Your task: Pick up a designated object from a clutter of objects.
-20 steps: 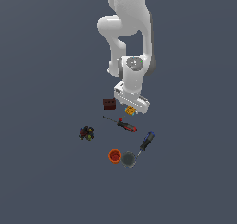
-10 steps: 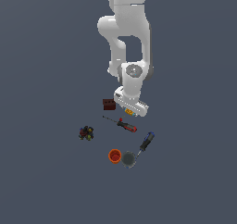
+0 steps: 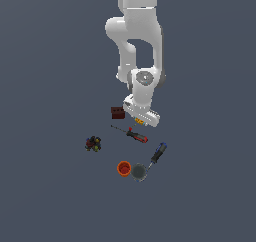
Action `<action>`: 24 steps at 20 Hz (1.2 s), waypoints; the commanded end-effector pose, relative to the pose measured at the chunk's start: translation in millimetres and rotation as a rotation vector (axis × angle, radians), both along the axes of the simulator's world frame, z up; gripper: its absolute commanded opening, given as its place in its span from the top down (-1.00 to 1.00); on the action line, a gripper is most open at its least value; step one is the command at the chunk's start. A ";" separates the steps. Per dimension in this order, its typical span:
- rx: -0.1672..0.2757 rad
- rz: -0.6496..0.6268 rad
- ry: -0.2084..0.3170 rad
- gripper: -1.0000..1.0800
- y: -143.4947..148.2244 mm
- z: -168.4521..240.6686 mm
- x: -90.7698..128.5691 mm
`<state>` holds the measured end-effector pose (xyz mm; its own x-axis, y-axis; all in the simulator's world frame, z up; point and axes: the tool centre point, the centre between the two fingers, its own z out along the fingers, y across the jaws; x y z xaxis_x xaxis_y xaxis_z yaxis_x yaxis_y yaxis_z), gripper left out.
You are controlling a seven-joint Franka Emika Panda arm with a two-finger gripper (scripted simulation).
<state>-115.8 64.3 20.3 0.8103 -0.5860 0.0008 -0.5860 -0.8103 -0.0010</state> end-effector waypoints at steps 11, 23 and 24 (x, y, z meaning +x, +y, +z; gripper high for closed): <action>0.000 0.000 0.000 1.00 2.4 7.5 0.4; -0.001 0.000 0.000 1.00 22.7 69.1 3.6; -0.001 0.000 0.000 1.00 25.3 77.0 4.1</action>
